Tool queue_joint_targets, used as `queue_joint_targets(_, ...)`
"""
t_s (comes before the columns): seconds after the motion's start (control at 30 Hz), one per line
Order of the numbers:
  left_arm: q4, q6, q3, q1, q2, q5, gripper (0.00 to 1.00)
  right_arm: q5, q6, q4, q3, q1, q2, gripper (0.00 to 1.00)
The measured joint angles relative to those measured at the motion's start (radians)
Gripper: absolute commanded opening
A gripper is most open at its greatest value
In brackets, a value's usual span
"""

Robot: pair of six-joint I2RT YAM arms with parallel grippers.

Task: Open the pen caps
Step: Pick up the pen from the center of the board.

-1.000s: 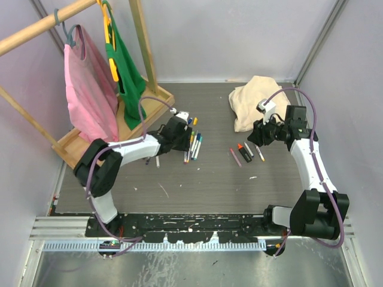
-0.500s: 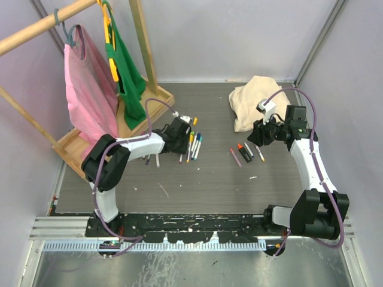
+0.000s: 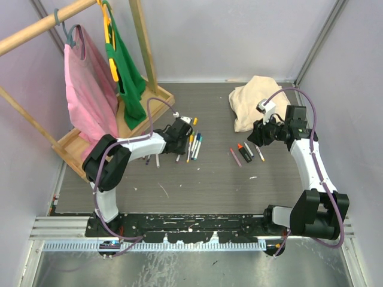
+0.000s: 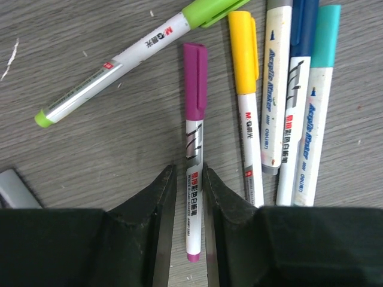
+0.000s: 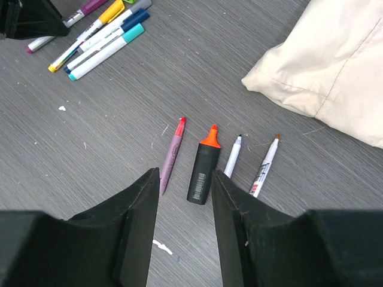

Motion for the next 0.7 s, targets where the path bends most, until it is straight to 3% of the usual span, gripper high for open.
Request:
queue_joint_targets(0.13, -0.027, 0.004, 0.005, -0.01, 0.0, -0.043, 0.2, 0.0, 0.0, 0.0, 0.0, 0.0, 0.0, 0.46)
queue_joint_targets(0.37, -0.047, 0.026, 0.008, -0.018, -0.001, -0.064, 0.01, -0.006, 0.0, 0.0, 0.0, 0.0, 0.0, 0.46)
queue_joint_targets(0.7, -0.056, 0.031, -0.104, -0.022, -0.129, -0.074, 0.0, -0.055, 0.0, -0.011, 0.0, 0.0, -0.021, 0.46)
